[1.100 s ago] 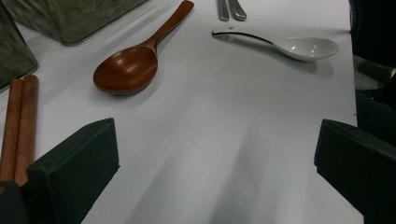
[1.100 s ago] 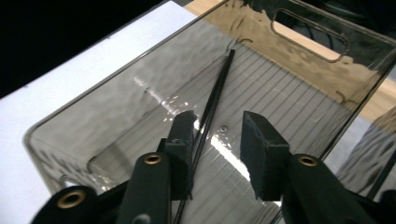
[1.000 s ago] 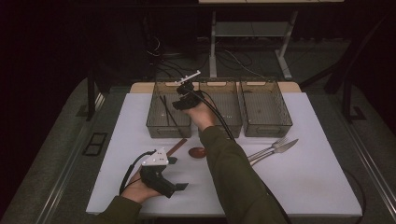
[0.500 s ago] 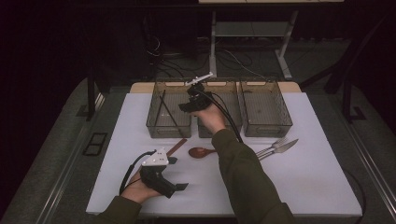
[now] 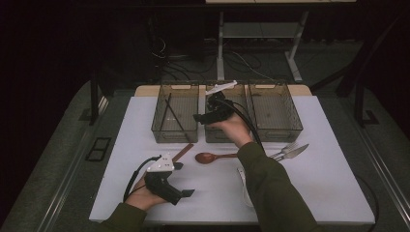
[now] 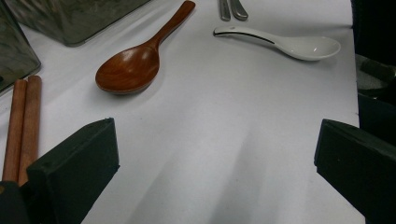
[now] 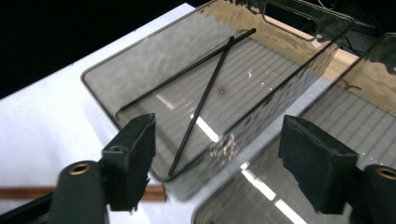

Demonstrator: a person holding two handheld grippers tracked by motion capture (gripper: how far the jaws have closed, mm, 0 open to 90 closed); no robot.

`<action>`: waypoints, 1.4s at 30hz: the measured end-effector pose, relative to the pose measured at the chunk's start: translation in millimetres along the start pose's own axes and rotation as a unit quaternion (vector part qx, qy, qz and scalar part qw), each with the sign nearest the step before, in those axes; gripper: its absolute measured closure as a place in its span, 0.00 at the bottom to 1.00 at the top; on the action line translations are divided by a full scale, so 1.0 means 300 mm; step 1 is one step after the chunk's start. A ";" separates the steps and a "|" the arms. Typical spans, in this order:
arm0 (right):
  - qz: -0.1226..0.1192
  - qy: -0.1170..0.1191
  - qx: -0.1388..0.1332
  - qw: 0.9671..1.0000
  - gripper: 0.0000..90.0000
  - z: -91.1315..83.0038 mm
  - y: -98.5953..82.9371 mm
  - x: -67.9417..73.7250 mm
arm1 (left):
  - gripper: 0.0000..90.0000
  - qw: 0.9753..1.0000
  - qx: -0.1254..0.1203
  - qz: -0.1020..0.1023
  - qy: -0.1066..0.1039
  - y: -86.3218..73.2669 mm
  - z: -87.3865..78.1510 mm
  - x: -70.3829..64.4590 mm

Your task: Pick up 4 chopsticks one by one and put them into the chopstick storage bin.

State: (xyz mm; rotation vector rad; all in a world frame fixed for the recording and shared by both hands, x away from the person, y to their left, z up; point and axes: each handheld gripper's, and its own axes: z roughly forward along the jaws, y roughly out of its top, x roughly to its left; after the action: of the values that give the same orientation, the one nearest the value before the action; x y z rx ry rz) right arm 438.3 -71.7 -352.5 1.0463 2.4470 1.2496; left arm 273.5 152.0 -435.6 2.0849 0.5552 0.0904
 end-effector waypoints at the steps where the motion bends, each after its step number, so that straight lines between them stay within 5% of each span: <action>1: -0.004 -0.001 -0.002 1.000 0.29 -0.011 -0.007 0.001 | 0.00 1.000 0.001 0.000 0.000 0.000 0.000 0.000; 4: -0.003 0.017 -0.004 1.000 0.24 -0.041 -0.031 -0.002 | 0.00 1.000 0.003 -0.002 0.001 0.000 0.000 -0.002; 15: -0.017 0.018 -0.030 0.999 0.20 -0.177 -0.149 -0.028 | 0.00 1.000 0.007 -0.003 0.001 -0.002 0.000 0.001; 42: 0.001 -0.029 -0.081 0.996 0.13 -0.435 -0.529 -0.066 | 0.00 1.000 0.011 -0.006 0.008 -0.005 0.003 0.007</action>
State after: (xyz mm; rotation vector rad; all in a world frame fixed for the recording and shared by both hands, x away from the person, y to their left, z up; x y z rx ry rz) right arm 312.5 -229.2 -396.4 1.0254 2.2595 1.3724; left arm 275.1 152.8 -437.6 2.1026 0.5815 0.0941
